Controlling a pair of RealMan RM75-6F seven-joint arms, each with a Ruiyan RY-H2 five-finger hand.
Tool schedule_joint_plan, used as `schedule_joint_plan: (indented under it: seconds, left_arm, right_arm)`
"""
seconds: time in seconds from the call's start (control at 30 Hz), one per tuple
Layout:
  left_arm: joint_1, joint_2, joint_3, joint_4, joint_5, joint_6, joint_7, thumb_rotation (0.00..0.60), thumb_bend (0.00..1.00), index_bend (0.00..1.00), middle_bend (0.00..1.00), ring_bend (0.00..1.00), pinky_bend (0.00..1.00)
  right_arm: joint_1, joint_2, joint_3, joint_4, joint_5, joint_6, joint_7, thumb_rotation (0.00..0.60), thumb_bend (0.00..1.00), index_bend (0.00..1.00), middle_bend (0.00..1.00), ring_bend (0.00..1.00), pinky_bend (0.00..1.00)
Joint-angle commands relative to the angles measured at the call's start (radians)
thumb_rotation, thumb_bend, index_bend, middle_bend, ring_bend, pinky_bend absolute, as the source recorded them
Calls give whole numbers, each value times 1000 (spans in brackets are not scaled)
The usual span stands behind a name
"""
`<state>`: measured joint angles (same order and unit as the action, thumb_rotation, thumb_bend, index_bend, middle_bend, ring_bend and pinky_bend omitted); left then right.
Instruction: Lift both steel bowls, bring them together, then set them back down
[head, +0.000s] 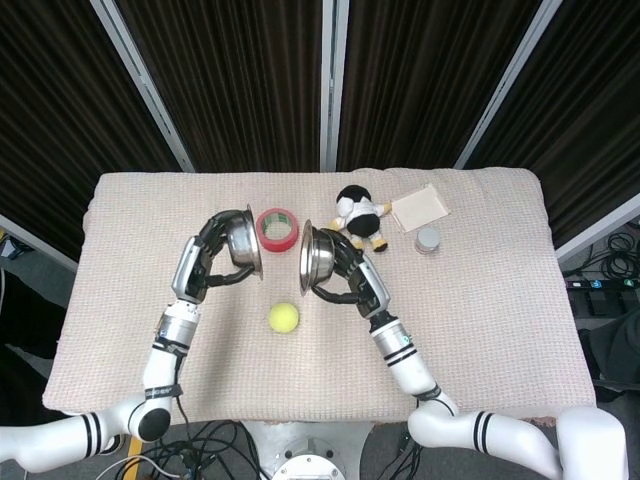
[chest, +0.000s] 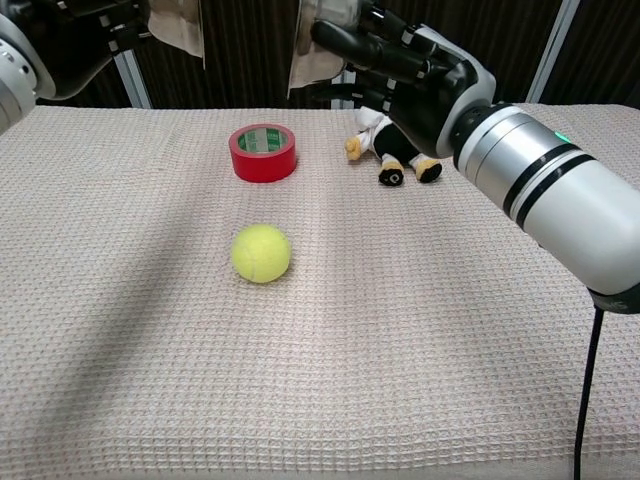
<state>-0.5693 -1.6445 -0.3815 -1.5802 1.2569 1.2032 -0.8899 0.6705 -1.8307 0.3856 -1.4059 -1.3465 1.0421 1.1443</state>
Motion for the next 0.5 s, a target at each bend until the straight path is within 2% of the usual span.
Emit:
schedule_joint_plan:
  seconds: [0.03, 0.1, 0.23, 0.5]
  left_arm:
    - [-35, -16, -12, 0, -8, -36, 18, 600, 109, 474, 484, 455, 647]
    - [-32, -28, 20, -7, 18, -37, 24, 600, 108, 474, 484, 455, 647]
    - [-42, -56, 36, 1, 38, -47, 23, 600, 108, 474, 484, 455, 647]
    - [21, 10, 34, -10, 55, 12, -19, 600, 109, 476, 488, 455, 649]
  right_arm:
    - [22, 0, 16, 5, 7, -22, 2, 600, 131, 473, 425, 348, 448]
    - [56, -14, 26, 9, 5, -52, -3, 600, 131, 473, 425, 348, 448]
    - [105, -42, 32, 23, -3, -90, -1, 600, 134, 473, 425, 348, 448]
    - [28, 18, 30, 1, 4, -4, 44, 600, 135, 473, 425, 348, 448]
